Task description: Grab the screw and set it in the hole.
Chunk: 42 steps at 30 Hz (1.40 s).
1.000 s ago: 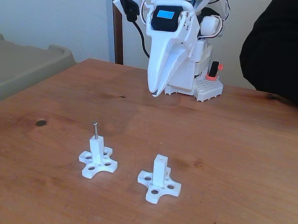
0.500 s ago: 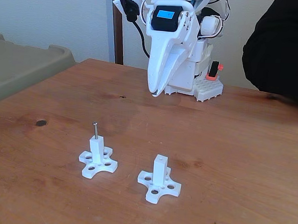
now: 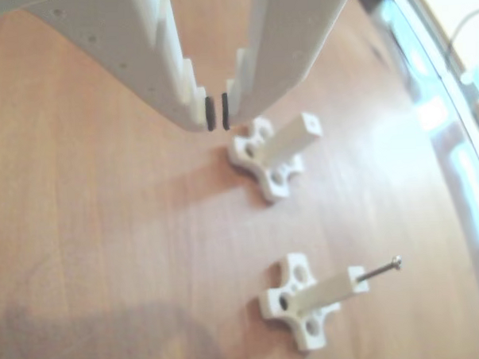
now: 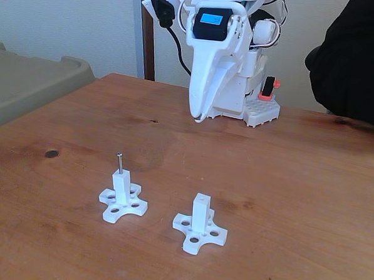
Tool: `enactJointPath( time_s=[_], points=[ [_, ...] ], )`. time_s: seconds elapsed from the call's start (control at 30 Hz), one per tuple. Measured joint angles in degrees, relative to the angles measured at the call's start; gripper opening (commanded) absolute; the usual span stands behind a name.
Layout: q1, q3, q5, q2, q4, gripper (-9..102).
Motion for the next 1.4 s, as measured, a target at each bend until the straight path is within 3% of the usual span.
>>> enactJointPath(
  time_s=[0.8, 1.4],
  points=[
    [-1.5, 0.8, -4.6, -0.6, -1.1, -4],
    [2.9, -14.0, -4.6, -23.1, -3.1, -4]
  ],
)
